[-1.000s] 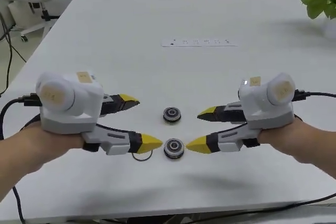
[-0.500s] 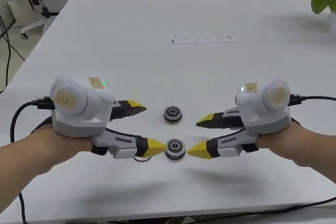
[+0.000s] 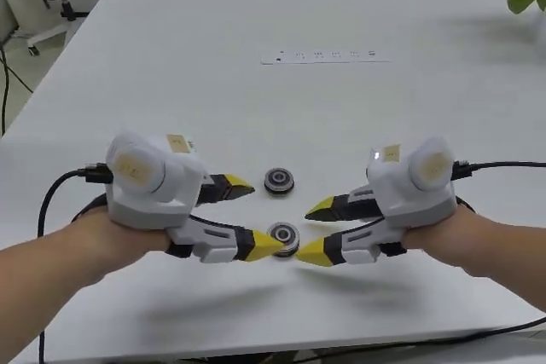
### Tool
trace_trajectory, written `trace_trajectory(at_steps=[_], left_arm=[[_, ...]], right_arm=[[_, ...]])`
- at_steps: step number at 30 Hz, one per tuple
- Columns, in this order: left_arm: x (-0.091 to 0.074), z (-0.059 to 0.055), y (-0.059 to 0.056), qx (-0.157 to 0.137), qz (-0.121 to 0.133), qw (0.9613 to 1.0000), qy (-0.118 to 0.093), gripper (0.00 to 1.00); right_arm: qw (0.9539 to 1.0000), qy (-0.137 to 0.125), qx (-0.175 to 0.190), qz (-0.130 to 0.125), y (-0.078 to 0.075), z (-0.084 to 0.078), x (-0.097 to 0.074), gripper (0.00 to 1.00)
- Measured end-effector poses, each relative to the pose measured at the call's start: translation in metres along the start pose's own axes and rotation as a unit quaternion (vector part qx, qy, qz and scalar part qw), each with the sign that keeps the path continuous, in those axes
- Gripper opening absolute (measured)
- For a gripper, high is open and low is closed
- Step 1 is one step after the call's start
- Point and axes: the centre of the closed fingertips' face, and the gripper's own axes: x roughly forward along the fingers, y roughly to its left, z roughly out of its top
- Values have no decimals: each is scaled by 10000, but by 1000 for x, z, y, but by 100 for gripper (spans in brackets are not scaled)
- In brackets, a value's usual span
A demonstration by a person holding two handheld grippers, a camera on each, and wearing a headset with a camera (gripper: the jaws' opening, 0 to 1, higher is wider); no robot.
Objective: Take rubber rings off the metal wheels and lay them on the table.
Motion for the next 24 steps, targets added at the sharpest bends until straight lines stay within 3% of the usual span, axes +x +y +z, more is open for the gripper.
trace_trajectory(at_steps=[11, 24], left_arm=[[14, -9, -9, 18, -229, 9996, 162, 40], [22, -16, -12, 97, -304, 9989, 357, 26]], right_arm=[[9999, -54, 78, 30, 2, 0, 5, 23], [9999, -7, 55, 85, 5, -2, 6, 16]])
